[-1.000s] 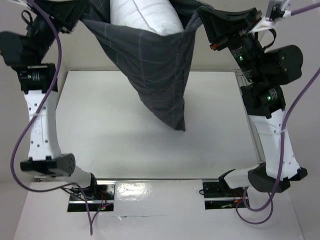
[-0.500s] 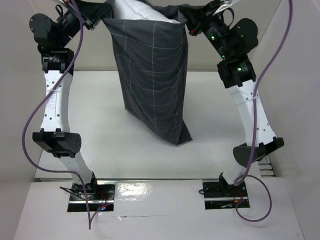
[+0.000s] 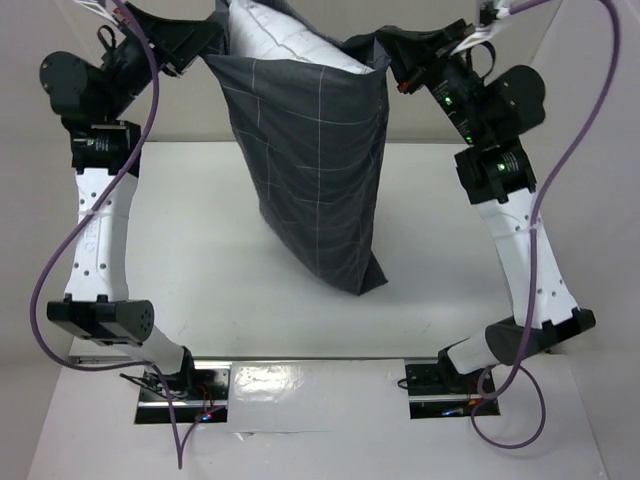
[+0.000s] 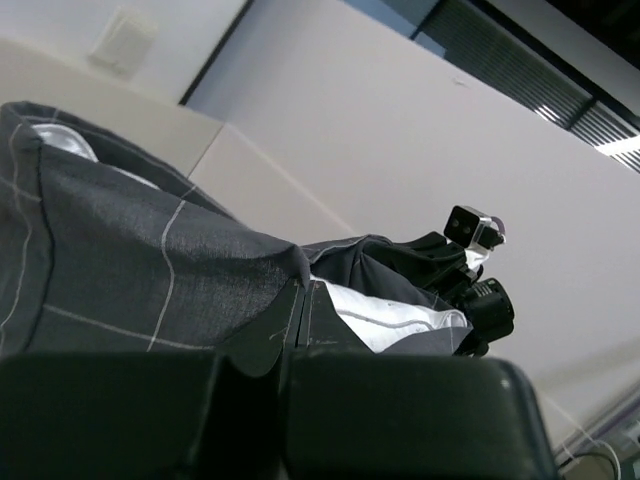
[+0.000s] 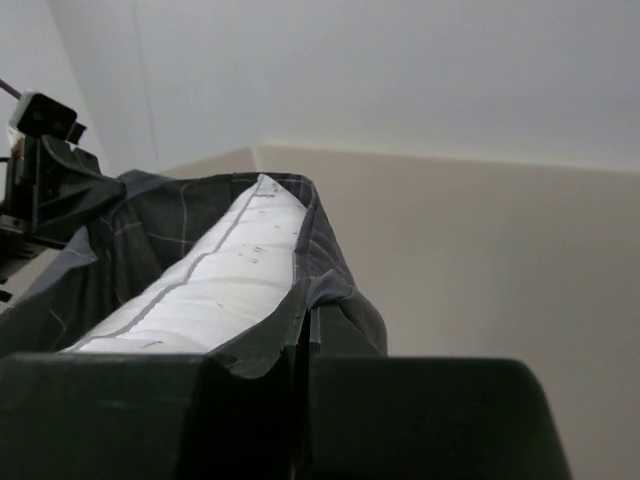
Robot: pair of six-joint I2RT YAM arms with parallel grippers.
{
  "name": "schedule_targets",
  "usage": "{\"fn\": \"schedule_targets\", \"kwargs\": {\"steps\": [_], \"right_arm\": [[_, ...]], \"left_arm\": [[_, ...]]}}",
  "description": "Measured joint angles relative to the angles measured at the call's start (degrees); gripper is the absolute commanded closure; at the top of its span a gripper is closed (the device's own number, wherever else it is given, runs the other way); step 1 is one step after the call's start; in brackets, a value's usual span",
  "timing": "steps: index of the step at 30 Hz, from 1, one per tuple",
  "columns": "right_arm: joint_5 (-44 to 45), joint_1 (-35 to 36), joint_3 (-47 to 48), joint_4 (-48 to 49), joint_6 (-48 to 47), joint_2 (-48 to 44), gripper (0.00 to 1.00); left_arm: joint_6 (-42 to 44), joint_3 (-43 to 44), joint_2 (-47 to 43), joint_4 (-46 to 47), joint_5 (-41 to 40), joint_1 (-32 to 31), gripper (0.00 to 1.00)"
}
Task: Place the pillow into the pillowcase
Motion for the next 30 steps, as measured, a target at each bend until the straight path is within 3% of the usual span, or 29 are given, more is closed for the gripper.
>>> {"fn": "schedule_targets", "kwargs": {"steps": [4, 8, 11, 15, 21, 26, 30], "right_arm": [[-0.09, -1.99, 1.60, -4.09, 0.04, 4.98, 1.00], [-0.72, -2.75, 15.04, -8.81, 0.04, 11.56, 1.00], [-0.81, -2.78, 17.11, -7.63, 0.02, 9.42, 1.00], [-1.88, -2.54, 12.31, -3.02, 0.15, 0.76, 1.00], [-2.75, -2.62, 3.56, 2.54, 0.63, -5.70, 1.00], [-2.75, -3.04, -0.87, 2.89, 0.76, -0.63, 1.00], [-4.39, -3.19, 1.77, -4.44, 0.76, 8.74, 1.00]], "left_arm": [[-0.07, 0.11, 4.90, -2.21, -0.15, -0.02, 1.00], [-1.14, 12.39, 12.59, -5.68, -0.31, 1.09, 1.00], [-3.26, 17.77, 12.79, -4.44, -0.74, 4.72, 1.00], [-2.91, 13.62, 4.11, -2.75, -3.26, 9.31, 1.00], [-1.64, 4.68, -6.88, 5.20, -2.82, 5.22, 1.00], [0.13, 1.16, -3.69, 5.42, -1.95, 1.88, 1.00], [0.52, 0.22, 4.20, 0.92, -1.88, 1.18, 1.00]]}}
